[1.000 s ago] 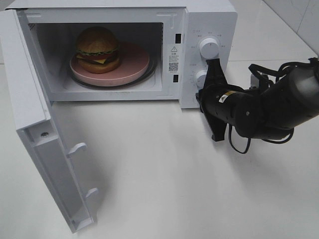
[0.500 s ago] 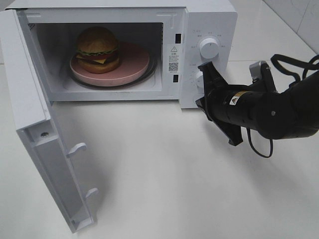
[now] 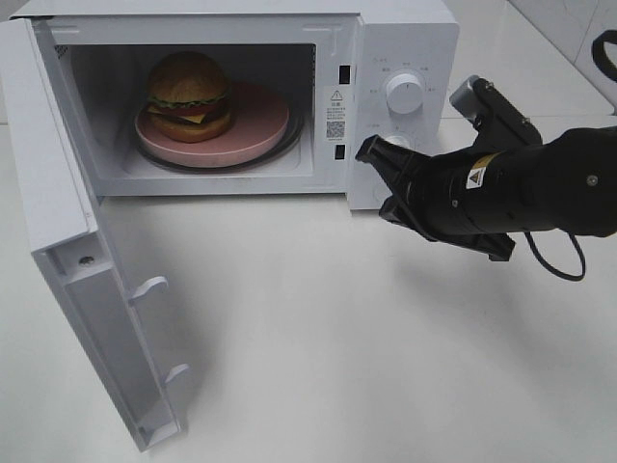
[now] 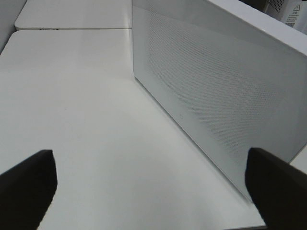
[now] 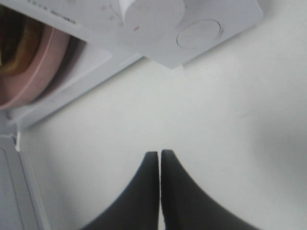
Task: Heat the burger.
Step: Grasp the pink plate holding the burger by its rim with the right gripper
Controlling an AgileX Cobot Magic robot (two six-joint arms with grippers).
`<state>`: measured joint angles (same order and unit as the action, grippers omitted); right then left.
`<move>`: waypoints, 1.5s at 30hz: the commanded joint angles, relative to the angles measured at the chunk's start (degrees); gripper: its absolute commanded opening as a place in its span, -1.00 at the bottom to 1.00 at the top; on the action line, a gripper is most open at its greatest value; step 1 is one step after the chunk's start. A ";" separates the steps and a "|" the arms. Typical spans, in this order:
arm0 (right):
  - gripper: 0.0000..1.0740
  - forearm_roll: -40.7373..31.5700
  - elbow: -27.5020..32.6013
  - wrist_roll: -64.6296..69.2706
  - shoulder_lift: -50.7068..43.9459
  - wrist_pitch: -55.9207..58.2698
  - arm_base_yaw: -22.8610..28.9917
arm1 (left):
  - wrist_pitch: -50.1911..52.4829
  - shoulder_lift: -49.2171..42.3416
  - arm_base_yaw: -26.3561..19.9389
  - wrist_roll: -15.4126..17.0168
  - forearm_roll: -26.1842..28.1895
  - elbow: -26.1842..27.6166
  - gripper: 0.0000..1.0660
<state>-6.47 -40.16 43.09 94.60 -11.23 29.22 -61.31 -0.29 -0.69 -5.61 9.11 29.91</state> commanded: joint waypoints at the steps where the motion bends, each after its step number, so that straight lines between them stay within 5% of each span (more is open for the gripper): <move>1: -0.96 4.87 -0.46 -3.21 -2.64 8.94 -0.23 | 0.17 -0.86 -0.06 0.06 0.23 -0.23 0.88; 10: -0.93 5.27 -2.18 -15.36 -4.87 23.66 -0.23 | 0.17 -0.86 -0.06 0.06 0.23 -0.23 0.88; 19: -0.88 5.10 -8.25 -43.72 -4.87 37.64 -0.23 | 0.17 -0.86 -0.06 0.06 0.23 -0.23 0.88; 37: -0.80 8.82 -13.92 -103.99 -4.87 43.43 -0.23 | 0.17 -0.86 -0.06 0.06 0.23 -0.23 0.88; 45: -0.64 19.60 -14.04 -108.29 -4.87 40.39 3.04 | 0.17 -0.86 -0.06 0.06 0.23 -0.23 0.88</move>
<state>11.86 -53.92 -64.57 90.41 29.74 31.97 -61.31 -0.29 -0.69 -5.61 9.11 29.91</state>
